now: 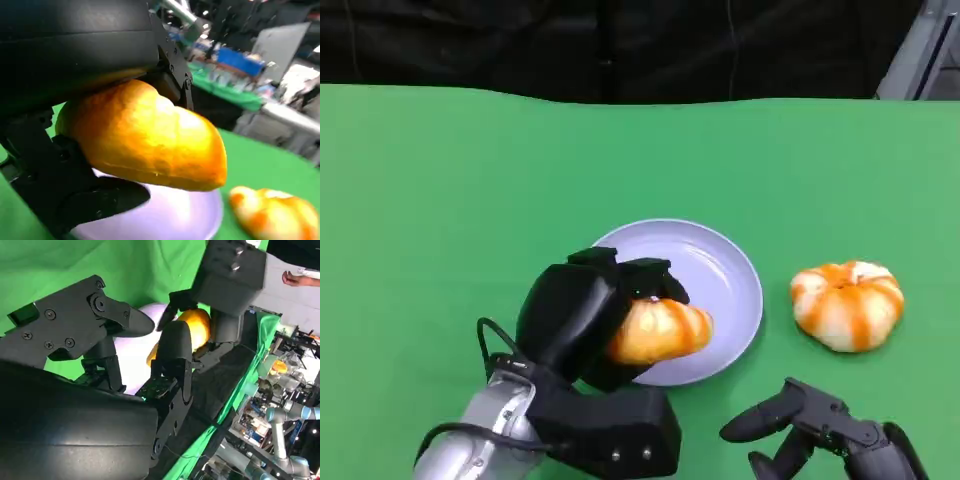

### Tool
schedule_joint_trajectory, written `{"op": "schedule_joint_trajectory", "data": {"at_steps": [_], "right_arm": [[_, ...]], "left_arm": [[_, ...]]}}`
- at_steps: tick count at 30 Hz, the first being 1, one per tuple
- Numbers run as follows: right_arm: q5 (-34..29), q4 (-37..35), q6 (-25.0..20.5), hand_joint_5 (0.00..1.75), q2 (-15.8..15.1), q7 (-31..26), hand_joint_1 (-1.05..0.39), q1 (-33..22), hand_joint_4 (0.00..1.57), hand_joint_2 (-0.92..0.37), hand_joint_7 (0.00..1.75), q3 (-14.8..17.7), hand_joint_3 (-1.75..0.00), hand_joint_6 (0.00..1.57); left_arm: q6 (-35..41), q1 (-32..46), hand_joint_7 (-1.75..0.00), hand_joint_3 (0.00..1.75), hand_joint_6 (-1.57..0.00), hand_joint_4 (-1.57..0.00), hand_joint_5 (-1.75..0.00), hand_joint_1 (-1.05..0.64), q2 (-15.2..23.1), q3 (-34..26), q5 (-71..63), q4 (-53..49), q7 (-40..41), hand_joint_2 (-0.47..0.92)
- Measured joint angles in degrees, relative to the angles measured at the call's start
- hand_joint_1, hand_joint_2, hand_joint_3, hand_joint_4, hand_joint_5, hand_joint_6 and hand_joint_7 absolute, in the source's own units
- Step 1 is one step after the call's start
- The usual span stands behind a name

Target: Grasp the bread from the table and place it into the plate.

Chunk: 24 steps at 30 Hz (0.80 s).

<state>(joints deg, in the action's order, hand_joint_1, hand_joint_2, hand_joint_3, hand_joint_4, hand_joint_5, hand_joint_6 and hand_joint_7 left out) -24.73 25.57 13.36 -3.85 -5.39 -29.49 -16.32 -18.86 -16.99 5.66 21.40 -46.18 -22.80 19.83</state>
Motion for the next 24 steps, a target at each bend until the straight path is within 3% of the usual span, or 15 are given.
{"op": "schedule_joint_trajectory", "data": {"at_steps": [1,2,4,7,12,20,24], "right_arm": [[0.1,0.0,0.0,1.5,0.0,0.0,-0.11,0.0,0.73,-0.65,1.01,0.0,-0.81,0.66],[0.3,-0.2,0.1,1.5,0.0,0.0,-0.11,0.2,0.73,-0.65,1.01,0.0,-0.81,0.66],[0.5,-0.5,0.2,1.5,0.0,0.0,-0.11,0.5,0.73,-0.64,1.02,-0.1,-0.8,0.66],[0.5,-1.2,0.2,1.49,0.0,0.0,-0.12,0.6,0.73,-0.65,1.02,-0.1,-0.8,0.66],[0.4,-1.8,0.2,1.49,0.4,-0.1,-0.12,0.8,0.74,-0.66,1.03,-0.8,-0.79,0.65],[-2.1,-3.8,-0.2,1.41,1.1,-1.3,-0.16,3.3,0.81,-0.66,0.97,-1.4,-0.74,0.69],[-2.1,-5.0,-0.3,1.41,1.1,-1.4,-0.15,4.7,0.79,-0.68,0.94,-1.2,-0.72,0.7]], "left_arm": [[2.1,-0.1,-0.12,0.15,-0.39,-0.13,-0.7,-0.33,0.1,0.7,-1.5,0.6,0.0,0.9],[5.9,-0.5,-0.09,0.12,-0.34,-0.07,-0.65,-0.34,0.0,1.8,-4.7,1.0,-0.1,0.91],[13.9,-1.2,-0.05,0.18,-0.18,-0.01,-0.29,-0.46,0.1,4.1,-10.7,1.2,-0.6,0.92],[20.2,-1.8,-0.01,0.32,-0.03,0.0,-0.05,-0.62,0.7,6.9,-15.2,1.9,-2.5,0.92],[27.5,-2.2,0.0,0.57,0.0,0.0,0.0,-0.76,1.9,10.9,-20.0,3.5,-8.8,0.92],[27.0,-1.9,0.0,0.66,0.0,0.0,0.0,-0.85,4.6,10.2,-14.4,8.1,-14.9,0.92],[25.8,-0.2,0.0,0.62,0.0,0.0,0.0,-0.88,6.3,8.1,-8.9,13.4,-19.3,0.92]]}}
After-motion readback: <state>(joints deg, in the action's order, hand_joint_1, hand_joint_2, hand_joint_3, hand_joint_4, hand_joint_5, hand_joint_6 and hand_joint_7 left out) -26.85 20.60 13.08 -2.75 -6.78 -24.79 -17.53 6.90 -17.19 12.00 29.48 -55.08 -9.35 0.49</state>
